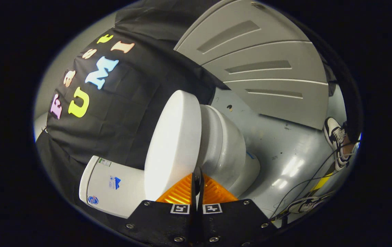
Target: Open the toilet lid.
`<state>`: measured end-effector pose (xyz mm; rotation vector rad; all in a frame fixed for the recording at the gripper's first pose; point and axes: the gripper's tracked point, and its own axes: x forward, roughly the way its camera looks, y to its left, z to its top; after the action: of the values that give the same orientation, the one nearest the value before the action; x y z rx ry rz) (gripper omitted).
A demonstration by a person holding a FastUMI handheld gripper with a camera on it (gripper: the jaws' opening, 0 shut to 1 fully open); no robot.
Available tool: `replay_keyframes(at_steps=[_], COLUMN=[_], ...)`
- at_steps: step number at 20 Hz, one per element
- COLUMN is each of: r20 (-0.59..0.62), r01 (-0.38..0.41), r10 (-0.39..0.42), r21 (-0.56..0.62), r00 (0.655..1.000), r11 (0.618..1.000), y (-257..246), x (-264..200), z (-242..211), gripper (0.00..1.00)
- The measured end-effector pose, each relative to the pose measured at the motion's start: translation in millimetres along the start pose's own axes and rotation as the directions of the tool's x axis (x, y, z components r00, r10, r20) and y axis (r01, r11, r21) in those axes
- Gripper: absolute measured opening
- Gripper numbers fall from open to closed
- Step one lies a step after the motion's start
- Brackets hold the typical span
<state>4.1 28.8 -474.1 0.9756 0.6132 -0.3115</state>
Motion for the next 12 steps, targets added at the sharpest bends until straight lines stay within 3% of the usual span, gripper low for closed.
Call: replay_keyframes(at_steps=[3, 8, 12], r20=[0.018, 0.058, 0.080], r01=[0.019, 0.018, 0.029], r10=[-0.017, -0.010, -0.008], r21=[-0.113, -0.154, -0.261], r00=[1.000, 0.998, 0.997], r11=[0.993, 0.988, 0.965], y=[16.4, 48.5, 68.6], x=[-8.8, -24.7, -32.4], z=[7.2, 14.6, 18.9], gripper=[0.00, 0.00, 0.00])
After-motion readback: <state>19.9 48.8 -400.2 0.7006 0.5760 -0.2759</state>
